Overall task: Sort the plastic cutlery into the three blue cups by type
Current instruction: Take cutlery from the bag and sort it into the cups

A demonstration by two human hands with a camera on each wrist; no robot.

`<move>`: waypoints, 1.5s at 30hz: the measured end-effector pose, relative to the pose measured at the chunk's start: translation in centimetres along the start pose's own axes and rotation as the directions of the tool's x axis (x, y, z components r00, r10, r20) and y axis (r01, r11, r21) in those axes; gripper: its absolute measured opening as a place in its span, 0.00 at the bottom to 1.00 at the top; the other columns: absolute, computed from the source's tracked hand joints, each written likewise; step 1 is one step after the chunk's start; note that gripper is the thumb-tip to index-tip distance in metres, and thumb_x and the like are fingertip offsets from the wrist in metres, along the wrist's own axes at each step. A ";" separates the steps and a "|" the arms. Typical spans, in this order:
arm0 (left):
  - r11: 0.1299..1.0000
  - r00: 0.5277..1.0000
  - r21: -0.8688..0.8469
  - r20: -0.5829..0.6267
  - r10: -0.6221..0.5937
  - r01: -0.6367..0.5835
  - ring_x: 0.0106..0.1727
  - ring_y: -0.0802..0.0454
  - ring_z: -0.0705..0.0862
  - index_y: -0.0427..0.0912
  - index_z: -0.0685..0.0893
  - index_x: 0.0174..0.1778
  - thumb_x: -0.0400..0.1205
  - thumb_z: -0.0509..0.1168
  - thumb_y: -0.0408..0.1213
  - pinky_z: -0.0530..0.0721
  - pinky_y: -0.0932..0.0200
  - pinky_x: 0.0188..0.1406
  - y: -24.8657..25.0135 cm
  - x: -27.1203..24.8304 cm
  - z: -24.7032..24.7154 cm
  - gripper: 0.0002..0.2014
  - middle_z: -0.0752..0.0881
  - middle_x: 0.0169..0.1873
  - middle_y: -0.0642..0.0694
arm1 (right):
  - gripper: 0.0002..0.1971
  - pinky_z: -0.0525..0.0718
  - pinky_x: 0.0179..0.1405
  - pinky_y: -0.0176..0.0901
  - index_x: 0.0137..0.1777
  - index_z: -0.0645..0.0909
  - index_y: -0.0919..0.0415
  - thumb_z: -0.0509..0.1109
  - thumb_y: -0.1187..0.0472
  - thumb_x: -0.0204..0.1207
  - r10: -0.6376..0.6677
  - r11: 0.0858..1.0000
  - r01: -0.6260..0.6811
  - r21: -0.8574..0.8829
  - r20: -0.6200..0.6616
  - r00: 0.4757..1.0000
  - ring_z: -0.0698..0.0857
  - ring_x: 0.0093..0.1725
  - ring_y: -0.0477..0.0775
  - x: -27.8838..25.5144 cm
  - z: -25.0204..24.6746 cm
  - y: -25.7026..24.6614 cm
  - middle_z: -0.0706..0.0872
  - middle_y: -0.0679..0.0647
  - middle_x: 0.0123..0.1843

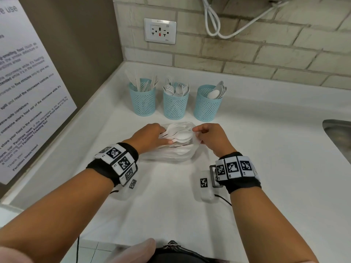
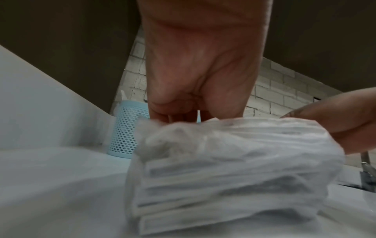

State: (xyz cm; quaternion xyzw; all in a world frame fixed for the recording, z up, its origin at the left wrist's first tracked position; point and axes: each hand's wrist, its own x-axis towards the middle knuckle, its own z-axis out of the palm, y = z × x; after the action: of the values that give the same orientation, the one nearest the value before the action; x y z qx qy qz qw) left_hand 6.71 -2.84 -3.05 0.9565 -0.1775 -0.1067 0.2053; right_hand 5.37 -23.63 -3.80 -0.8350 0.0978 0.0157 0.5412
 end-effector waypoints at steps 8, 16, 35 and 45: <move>0.998 0.996 -0.061 -0.083 -0.023 0.018 0.37 0.50 0.70 0.44 0.67 0.33 0.82 0.65 0.44 0.62 0.59 0.29 0.1 0.1 0.1 0.16 0.71 0.30 0.50 | 0.13 0.84 0.42 0.38 0.54 0.86 0.66 0.62 0.76 0.77 -0.001 1.000 0.001 0.019 0.009 1.000 0.80 0.41 0.52 0.0 -0.2 0.0 0.84 0.58 0.41; 0.998 0.992 -0.011 -0.109 0.059 -0.060 0.40 0.49 0.73 0.41 0.71 0.38 0.80 0.67 0.39 0.64 0.58 0.33 -0.2 0.0 0.4 0.11 0.77 0.36 0.47 | 0.14 0.84 0.46 0.43 0.53 0.86 0.66 0.62 0.77 0.76 -0.001 1.000 0.001 0.011 0.002 1.000 0.81 0.42 0.52 0.0 0.0 -0.1 0.85 0.59 0.43; 0.739 0.986 -0.673 -0.101 -0.133 0.031 0.40 0.53 0.84 0.42 0.71 0.50 0.86 0.57 0.34 0.85 0.55 0.47 0.2 0.9 -1.6 0.01 0.79 0.45 0.45 | 0.19 0.77 0.50 0.41 0.59 0.85 0.58 0.59 0.74 0.76 -0.028 0.967 0.037 -0.254 0.040 0.999 0.78 0.48 0.52 0.4 -0.5 -1.4 0.81 0.55 0.49; 0.426 0.994 -0.905 -0.030 -0.107 0.018 0.37 0.55 0.88 0.39 0.84 0.55 0.80 0.67 0.32 0.86 0.67 0.34 1.7 1.2 -2.0 0.09 0.87 0.40 0.46 | 0.26 0.83 0.48 0.41 0.76 0.68 0.55 0.67 0.52 0.79 -0.148 0.964 0.123 0.237 0.088 0.985 0.84 0.54 0.51 0.3 0.8 -6.7 0.85 0.55 0.56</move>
State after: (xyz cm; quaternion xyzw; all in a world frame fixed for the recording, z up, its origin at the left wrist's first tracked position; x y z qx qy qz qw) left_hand 7.86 -4.04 -0.75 0.7080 -0.0486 -0.1527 0.6878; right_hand 6.96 -20.34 1.85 -0.7694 0.0130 0.0110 0.6385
